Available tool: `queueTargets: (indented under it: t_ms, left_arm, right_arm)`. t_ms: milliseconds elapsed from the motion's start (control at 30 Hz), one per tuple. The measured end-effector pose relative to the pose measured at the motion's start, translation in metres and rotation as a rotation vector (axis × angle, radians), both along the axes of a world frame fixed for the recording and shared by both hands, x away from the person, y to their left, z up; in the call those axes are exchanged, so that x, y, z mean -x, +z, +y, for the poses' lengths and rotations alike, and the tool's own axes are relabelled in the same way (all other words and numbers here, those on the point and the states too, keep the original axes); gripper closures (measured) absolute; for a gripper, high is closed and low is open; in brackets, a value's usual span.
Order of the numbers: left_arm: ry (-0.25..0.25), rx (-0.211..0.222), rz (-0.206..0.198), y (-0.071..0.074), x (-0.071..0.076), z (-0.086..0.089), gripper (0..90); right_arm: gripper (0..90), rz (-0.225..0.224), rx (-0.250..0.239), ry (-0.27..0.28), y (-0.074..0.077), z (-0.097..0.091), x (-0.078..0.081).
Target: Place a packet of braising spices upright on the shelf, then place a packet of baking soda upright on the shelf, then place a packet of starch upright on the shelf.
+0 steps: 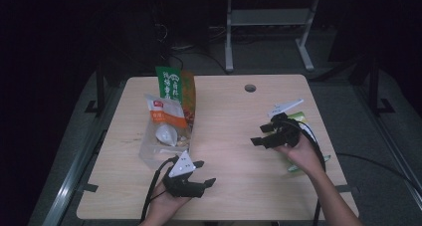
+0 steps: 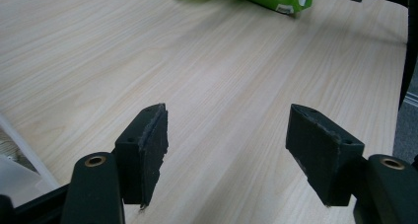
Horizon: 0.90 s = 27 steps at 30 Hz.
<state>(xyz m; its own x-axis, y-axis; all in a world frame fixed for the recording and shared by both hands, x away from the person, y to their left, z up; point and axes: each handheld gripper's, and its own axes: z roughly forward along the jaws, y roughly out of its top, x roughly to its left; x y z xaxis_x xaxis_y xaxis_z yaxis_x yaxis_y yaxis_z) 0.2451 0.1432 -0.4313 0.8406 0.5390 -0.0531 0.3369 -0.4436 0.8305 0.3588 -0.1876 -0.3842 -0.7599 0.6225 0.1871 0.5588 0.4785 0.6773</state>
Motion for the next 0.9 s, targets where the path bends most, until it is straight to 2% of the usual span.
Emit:
queueTargets:
  t_ms: [200, 367, 733, 900]
  left_arm:
    - [-0.009, 0.004, -0.005, 0.001, 0.002, -0.002, 32.1]
    - [-0.012, -0.001, -0.001, 0.000, 0.002, -0.004, 32.1]
    - [-0.019, 0.005, -0.002, 0.001, 0.002, -0.005, 32.1]
    - [-0.019, 0.004, 0.003, 0.000, 0.002, -0.006, 32.1]
  right_arm:
    - [32.2, 0.007, 0.013, -0.050, -0.003, -0.031, 0.014]
    - [32.0, 0.009, 0.026, -0.087, -0.005, -0.049, 0.021]
    - [30.0, 0.021, 0.124, -0.225, -0.015, -0.093, 0.022]
    - [30.0, 0.039, 0.134, -0.288, -0.024, -0.115, 0.020]
